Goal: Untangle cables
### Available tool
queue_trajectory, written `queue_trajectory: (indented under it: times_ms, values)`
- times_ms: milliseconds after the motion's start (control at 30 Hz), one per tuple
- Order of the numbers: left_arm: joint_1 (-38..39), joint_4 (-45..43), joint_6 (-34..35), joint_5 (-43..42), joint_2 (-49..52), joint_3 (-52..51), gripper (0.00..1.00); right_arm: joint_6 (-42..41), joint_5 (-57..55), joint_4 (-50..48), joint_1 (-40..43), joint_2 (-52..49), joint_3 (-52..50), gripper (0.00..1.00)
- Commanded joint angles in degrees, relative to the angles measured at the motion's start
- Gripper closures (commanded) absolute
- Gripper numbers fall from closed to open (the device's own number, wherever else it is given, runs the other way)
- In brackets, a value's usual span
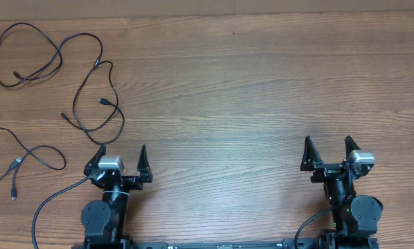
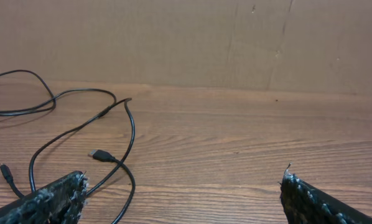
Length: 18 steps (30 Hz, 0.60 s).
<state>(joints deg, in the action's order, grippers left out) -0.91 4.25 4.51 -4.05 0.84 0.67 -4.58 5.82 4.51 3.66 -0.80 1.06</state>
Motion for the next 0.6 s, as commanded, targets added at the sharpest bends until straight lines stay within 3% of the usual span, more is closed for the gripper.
queue_trajectory:
  times_ms: [0,567]
  values:
    - [-0.52,-0.07,0.83,0.39,-0.59,-0.42,0.00,5.66,2.19,-0.20,0.13,0.68,-0.66,0.00]
    - [-0.52,-0.07,0.83,0.39,-0.59,-0.42,0.00,4.63,0.68,-0.15,-2.62,0.68,-0.66,0.00]
